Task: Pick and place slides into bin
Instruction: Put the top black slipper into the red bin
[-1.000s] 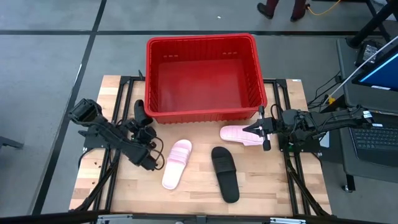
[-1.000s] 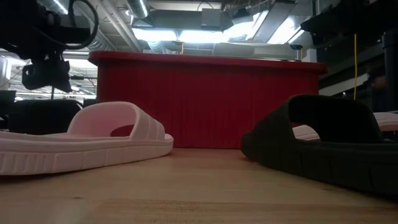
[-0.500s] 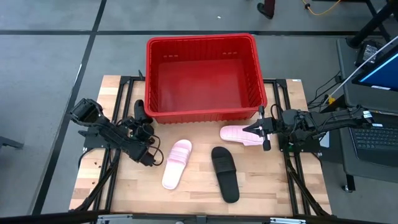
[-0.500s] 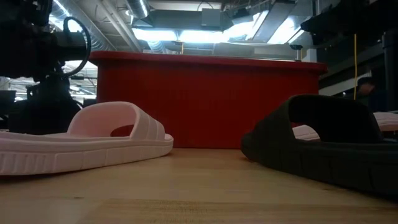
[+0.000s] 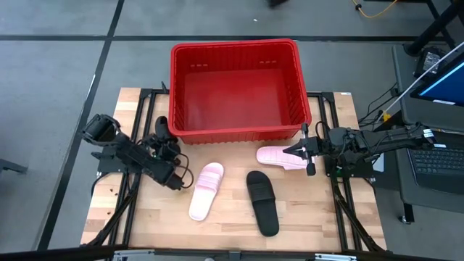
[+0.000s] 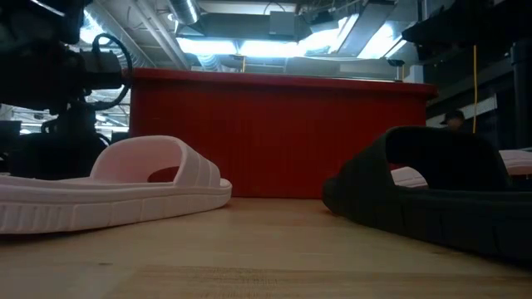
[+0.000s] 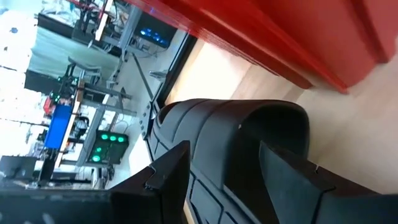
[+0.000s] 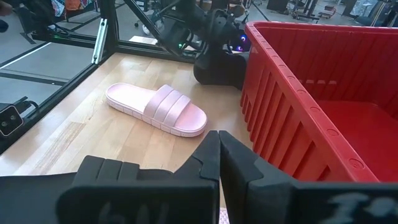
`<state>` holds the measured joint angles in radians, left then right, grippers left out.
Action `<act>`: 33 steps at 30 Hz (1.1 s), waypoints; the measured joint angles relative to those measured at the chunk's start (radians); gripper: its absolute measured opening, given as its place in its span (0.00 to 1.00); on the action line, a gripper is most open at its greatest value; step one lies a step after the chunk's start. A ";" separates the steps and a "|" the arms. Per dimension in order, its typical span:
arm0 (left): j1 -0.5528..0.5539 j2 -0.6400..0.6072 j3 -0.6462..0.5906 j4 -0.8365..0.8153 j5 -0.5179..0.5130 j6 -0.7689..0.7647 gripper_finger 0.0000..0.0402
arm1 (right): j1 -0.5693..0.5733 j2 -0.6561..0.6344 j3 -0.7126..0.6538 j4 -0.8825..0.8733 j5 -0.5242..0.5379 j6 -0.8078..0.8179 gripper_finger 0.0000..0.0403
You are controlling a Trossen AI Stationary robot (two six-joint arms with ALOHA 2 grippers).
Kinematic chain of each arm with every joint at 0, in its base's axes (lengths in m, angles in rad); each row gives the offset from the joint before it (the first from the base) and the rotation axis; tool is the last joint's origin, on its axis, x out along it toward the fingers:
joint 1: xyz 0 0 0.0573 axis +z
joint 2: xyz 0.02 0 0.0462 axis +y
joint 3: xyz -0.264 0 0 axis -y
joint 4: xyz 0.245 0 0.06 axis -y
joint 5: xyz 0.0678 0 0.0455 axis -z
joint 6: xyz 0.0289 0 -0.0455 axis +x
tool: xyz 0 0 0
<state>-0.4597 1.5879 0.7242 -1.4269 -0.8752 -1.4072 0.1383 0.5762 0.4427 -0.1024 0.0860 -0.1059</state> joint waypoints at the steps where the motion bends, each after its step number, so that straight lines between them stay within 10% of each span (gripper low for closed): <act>1: 0.011 0.000 0.000 0.000 -0.005 0.000 0.46 | 0.000 0.000 0.000 0.000 0.000 0.000 0.01; 15: 0.120 0.000 -0.001 0.002 -0.041 0.082 0.44 | 0.000 0.000 0.000 0.000 0.000 0.000 0.01; 25: 0.115 -0.001 -0.075 0.141 -0.070 0.139 0.06 | 0.000 0.000 0.000 0.000 0.000 0.000 0.01; 33: 0.041 -0.001 0.042 -0.035 0.051 0.067 0.02 | 0.000 0.000 0.000 0.000 0.000 0.000 0.01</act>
<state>-0.4190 1.5871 0.7658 -1.4621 -0.8244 -1.3406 0.1384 0.5762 0.4427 -0.1024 0.0860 -0.1059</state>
